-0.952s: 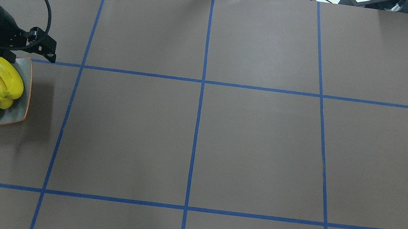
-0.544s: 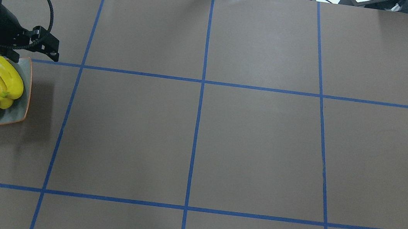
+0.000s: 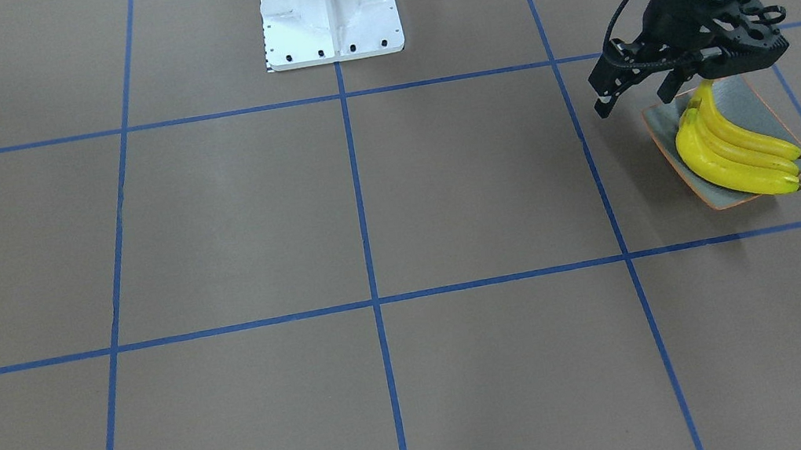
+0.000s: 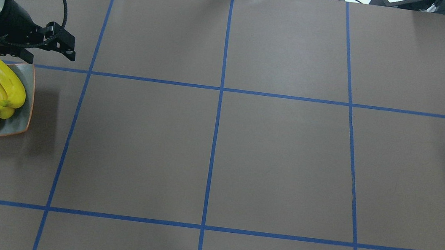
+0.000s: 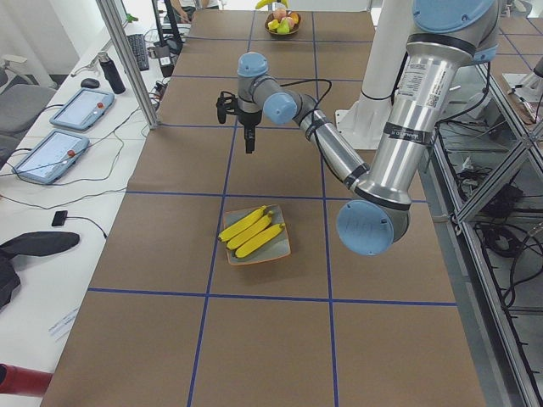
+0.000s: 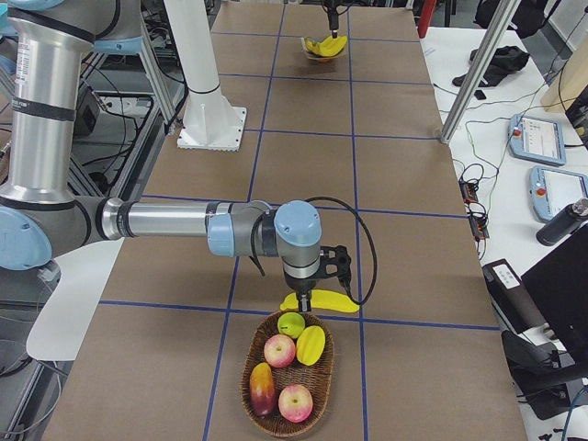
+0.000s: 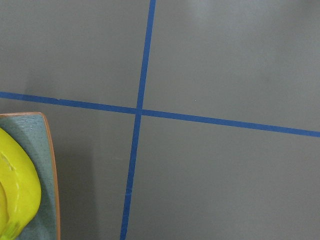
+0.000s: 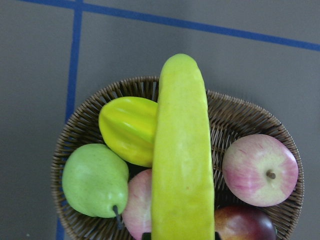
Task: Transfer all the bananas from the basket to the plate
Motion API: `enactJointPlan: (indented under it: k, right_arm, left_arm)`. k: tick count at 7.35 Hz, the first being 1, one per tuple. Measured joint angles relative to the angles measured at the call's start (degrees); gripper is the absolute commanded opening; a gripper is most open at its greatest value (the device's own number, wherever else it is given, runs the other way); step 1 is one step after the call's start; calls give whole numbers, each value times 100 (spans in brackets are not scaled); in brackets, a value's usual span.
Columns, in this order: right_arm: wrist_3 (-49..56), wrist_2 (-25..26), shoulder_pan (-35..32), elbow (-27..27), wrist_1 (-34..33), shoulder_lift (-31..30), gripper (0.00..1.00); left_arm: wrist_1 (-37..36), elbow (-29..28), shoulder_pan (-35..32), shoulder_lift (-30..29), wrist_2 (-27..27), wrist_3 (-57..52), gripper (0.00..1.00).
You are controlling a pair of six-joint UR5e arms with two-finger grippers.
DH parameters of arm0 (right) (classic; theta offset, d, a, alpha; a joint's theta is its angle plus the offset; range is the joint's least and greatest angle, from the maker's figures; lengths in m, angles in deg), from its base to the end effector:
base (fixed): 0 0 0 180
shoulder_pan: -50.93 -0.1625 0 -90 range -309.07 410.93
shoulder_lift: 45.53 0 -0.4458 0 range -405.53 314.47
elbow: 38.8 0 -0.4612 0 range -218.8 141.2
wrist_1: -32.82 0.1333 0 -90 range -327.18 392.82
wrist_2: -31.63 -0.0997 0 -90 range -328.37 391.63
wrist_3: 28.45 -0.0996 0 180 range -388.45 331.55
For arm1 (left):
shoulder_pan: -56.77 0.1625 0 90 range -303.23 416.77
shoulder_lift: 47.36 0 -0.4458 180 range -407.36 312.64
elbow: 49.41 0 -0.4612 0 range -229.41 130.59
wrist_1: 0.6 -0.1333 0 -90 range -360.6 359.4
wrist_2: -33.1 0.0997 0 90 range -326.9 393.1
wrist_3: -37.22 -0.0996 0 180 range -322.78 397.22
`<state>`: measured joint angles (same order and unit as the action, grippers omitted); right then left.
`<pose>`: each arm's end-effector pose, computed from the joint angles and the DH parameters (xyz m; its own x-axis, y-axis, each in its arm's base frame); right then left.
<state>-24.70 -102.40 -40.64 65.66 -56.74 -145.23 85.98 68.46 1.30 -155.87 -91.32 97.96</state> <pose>0.0775 -0.4883 0.6259 0.7207 -0.1083 0.6848 0.0199 0.9905 0.1357 0.2702 -0.5286 0.2435 0.5873 -0.1423 -0.7967 0.1996 0.9795 -0.0278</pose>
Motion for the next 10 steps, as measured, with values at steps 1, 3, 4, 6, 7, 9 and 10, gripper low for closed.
enactJointPlan:
  k: [1, 3, 4, 6, 7, 9, 10]
  right_arm:
    - [-335, -368, 150, 46, -26, 225, 0]
    - [-1284, -879, 681, 135, -24, 859, 0]
    - [-1866, -1076, 1035, 152, -14, 1261, 0]
    - [-3058, -1510, 1705, 169, 7, 2118, 0]
    - [-3596, -1592, 2092, 181, 22, 2527, 0]
    - [-4538, -1330, 2992, 195, 198, 3260, 0]
    - [-5082, -1094, 3385, 186, 534, 3466, 0]
  left_arm:
    - [31, -93, 61, -230, -2, 268, 100]
    - [462, -227, 278, -489, -2, 827, 100]
    - [906, -366, 366, -577, 2, 1200, 100]
    - [1714, -686, 533, -831, 7, 1924, 100]
    - [1896, -850, 644, -1047, 13, 2133, 100]
    - [2078, -1167, 818, -1520, 31, 2424, 100]
    - [2284, -1433, 894, -1790, 46, 2648, 100]
